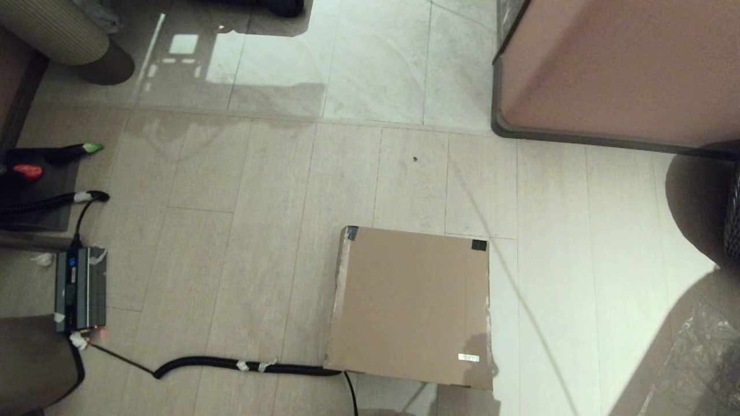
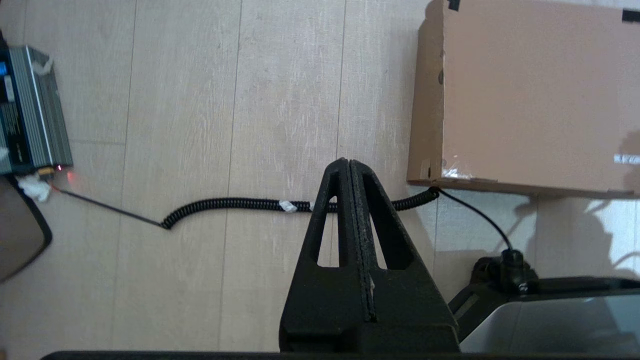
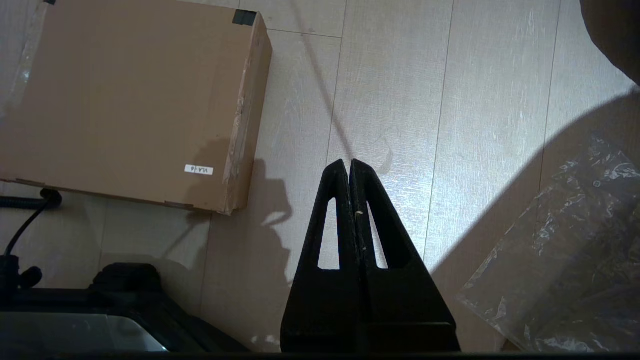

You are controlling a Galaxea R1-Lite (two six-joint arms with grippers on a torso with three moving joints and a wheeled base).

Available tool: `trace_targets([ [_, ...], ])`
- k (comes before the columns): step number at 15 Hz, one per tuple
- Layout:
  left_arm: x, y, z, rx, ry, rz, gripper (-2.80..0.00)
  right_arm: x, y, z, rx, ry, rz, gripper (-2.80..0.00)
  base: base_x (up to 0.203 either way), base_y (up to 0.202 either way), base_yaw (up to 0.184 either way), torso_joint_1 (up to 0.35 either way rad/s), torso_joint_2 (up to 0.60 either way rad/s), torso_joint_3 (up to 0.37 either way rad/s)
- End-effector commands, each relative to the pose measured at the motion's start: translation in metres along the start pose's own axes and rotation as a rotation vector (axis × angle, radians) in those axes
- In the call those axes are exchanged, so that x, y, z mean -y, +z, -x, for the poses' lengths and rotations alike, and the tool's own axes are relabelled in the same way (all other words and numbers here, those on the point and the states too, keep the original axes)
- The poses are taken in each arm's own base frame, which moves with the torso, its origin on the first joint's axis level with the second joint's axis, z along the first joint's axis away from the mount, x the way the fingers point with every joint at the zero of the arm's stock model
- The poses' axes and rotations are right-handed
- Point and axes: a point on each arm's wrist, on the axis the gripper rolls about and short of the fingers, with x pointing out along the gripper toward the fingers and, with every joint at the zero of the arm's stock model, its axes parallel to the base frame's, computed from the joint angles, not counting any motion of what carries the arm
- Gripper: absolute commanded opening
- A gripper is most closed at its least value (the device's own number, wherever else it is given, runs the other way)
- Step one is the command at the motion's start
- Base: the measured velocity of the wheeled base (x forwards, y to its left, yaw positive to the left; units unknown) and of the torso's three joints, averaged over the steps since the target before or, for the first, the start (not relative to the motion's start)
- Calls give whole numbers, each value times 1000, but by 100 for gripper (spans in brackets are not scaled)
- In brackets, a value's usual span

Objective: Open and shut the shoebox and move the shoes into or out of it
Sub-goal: Open the shoe box

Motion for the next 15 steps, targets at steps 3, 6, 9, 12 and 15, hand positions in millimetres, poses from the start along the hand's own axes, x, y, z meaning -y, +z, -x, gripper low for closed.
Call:
trace_targets([
  [3, 0, 3, 1, 10, -8, -86, -280, 0, 0, 0, -1, 12, 90, -280, 0, 0, 0, 0, 0, 0],
  [6, 1, 42, 6, 70, -36, -101, -280, 0, 25, 5, 11, 6, 126, -280, 0, 0, 0, 0, 0, 0],
  [9, 1, 85, -23, -76, -86, -80, -280, 0, 71, -15, -144, 24, 70, -280, 0, 0, 0, 0, 0, 0],
  [12, 6, 107, -80, -307, -191, -19, -280, -2, 100, -74, -359, 90, -47, -280, 0, 0, 0, 0, 0, 0],
  [15, 16, 97, -138, -545, -371, 75, -280, -4, 94, -149, -558, 132, -167, -280, 0, 0, 0, 0, 0, 0],
])
